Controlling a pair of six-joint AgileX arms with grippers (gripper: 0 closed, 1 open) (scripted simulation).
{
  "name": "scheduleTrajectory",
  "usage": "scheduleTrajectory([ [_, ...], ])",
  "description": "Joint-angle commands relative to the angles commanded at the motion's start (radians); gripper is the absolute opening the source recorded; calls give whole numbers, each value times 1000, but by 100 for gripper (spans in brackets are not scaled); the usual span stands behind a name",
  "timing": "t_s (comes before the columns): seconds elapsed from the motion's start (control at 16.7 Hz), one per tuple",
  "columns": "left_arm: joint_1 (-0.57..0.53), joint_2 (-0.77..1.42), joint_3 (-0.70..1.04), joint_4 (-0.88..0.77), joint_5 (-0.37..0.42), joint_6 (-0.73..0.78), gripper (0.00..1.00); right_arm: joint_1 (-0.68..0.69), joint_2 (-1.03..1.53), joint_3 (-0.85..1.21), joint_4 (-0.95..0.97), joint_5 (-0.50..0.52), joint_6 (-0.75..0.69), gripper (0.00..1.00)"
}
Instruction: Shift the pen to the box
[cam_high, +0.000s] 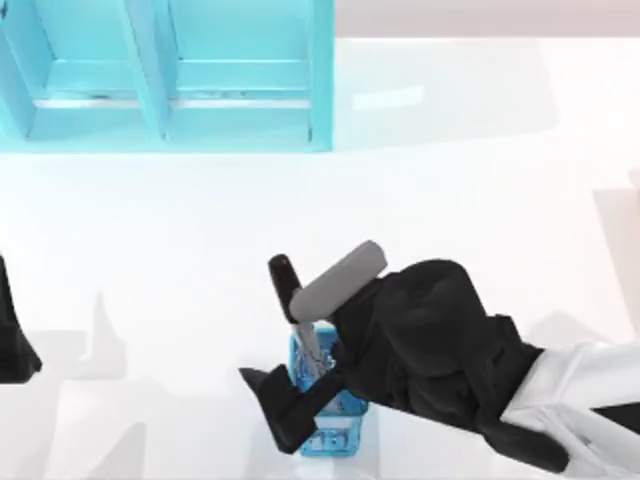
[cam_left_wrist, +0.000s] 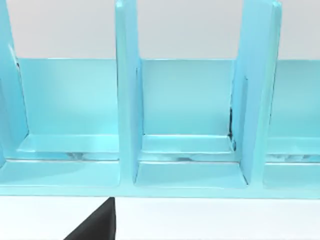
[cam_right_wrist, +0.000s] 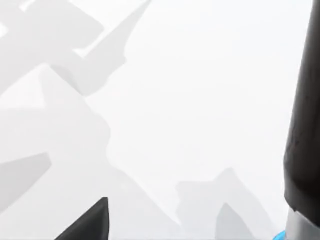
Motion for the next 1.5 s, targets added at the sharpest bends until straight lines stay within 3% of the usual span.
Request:
scheduleTrajectory([
  [0.18,0,0,0,0,0,0,100,0,0,0,0,0,0,100],
  [0.96,0,0,0,0,0,0,100,0,0,0,0,0,0,2],
  [1.5,0,0,0,0,0,0,100,1,-5,7,0,-2,4,0],
])
